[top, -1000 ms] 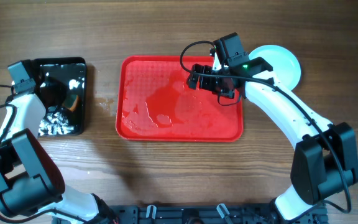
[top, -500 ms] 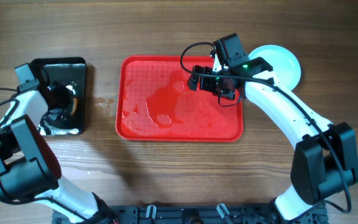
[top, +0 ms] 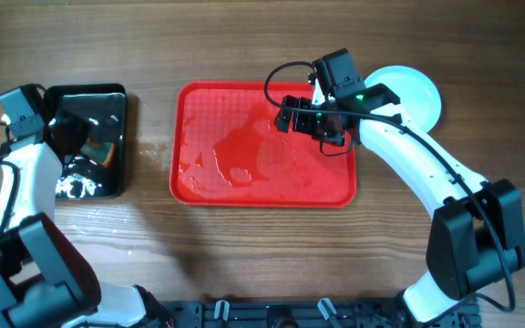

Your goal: Clean dirty plates on tray and stack at the side

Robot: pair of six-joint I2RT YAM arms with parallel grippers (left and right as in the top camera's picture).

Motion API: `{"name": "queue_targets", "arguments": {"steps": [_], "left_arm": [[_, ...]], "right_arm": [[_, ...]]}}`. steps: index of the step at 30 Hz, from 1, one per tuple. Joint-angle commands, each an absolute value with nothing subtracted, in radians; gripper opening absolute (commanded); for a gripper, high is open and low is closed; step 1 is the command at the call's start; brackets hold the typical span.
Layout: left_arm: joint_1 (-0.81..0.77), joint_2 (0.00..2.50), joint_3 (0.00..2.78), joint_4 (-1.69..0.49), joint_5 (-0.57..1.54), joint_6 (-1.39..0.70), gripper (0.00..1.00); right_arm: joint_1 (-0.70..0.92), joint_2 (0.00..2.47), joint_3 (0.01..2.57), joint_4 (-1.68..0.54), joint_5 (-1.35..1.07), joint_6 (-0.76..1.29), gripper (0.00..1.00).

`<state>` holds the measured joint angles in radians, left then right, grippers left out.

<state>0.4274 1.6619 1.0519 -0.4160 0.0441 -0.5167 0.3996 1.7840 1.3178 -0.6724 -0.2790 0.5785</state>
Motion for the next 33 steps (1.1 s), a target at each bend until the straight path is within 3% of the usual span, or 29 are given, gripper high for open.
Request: {"name": "queue_targets", "arguments": {"steps": [1, 10, 22, 33], "left_arm": [[0.435, 1.766, 1.034, -0.419, 0.016, -0.503, 0.04], [0.435, 1.898, 1.032, -0.419, 0.006, -0.502, 0.04], [0.434, 1.652, 1.035, -0.488, 0.006, -0.503, 0.04], [0.434, 1.810, 0.956, -0.436, 0.007, -0.536, 0.04]], "right_arm": [[0.403, 1.810, 1.315, -0.671, -0.261, 0.575, 1.00], [0.403, 1.810, 1.315, -0.675, -0.261, 0.575, 1.00], [0.403, 1.810, 1.315, -0.669, -0.258, 0.575, 1.00], [0.403, 1.810, 1.315, -0.668, -0.258, 0.575, 1.00]]}}
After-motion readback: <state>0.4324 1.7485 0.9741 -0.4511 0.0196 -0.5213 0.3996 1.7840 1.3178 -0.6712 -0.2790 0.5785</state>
